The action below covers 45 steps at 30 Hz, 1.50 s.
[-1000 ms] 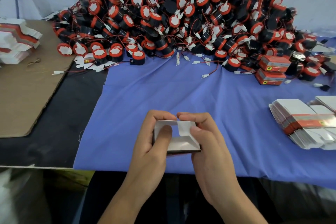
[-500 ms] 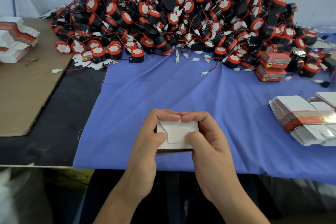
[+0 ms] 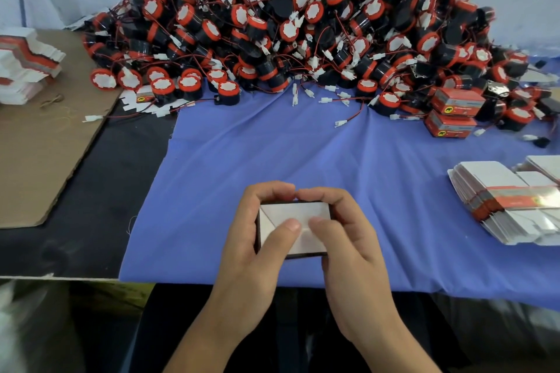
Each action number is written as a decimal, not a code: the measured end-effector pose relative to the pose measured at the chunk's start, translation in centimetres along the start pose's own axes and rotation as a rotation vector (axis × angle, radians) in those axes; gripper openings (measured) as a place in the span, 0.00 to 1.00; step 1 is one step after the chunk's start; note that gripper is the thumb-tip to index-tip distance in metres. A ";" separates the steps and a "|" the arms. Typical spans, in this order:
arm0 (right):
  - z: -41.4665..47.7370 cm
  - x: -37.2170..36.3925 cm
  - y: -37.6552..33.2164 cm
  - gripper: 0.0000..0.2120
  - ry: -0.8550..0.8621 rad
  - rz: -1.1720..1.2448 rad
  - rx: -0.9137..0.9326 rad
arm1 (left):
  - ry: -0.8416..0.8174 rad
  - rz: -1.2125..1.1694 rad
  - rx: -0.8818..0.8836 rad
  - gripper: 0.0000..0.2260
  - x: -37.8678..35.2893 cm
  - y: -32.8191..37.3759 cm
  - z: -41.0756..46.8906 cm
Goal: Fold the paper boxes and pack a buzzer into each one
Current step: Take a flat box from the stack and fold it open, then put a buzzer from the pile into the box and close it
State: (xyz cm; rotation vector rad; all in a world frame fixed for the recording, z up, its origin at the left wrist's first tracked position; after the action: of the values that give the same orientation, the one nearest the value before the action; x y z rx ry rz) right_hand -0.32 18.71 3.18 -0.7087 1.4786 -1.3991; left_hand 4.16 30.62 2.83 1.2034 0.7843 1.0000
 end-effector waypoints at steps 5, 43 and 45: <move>0.2 0.5 -0.4 0.10 0.104 0.004 0.061 | -0.240 0.026 0.206 0.22 0.6 -0.2 0.7; 4.0 9.2 5.6 0.36 -0.375 -0.768 -0.132 | -0.363 0.207 0.256 0.34 2.2 -8.7 3.2; 4.1 10.2 4.8 0.44 -0.416 -0.631 -0.191 | -0.369 0.109 0.335 0.41 2.6 -8.7 3.3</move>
State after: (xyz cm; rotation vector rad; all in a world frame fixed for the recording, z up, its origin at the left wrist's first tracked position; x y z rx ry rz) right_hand 0.40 8.74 -3.48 -1.5841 1.1020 -1.4446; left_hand 9.86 31.25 -4.95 1.6783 0.6103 0.7163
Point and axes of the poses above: each hand's wrist, its own z-axis towards the middle knuckle, its own x-axis out of the back of the hand, y = z × x, the point moved 2 cm from there along z, towards the middle knuckle, and after that the axes turned 5 degrees about z, right-handed, at the moved point
